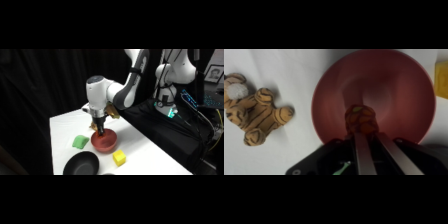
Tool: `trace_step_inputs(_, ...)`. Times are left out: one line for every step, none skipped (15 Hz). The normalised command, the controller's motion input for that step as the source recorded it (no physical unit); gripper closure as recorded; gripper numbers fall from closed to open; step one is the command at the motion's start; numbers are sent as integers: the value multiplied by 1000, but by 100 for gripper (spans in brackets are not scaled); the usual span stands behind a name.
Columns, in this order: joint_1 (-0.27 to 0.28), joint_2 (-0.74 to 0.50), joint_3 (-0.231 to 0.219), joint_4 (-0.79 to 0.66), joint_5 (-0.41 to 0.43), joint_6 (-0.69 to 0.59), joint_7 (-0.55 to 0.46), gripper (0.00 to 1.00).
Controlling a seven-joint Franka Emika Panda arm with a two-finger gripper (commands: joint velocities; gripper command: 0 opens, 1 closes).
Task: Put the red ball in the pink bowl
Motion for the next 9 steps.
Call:
trace_step_inputs(70,158,-50,181,112,78,-137,63)
trace_step_inputs(59,161,-39,199,134,59,-150,57)
trace_step_inputs(55,158,-37,207,136,46,-156,48)
trace_step_inputs(49,156,-35,217,142,29,-162,40)
trace_step_inputs(41,148,-33,222,147,11,-171,31)
trace_step_inputs(36,136,-35,231,147,-26,-177,24)
trace_step_inputs(21,110,-25,230,162,-85,-202,15)
trace_step_inputs(5,63,-5,212,180,-139,-234,8)
trace_step_inputs(-20,-14,28,181,209,-211,-275,1)
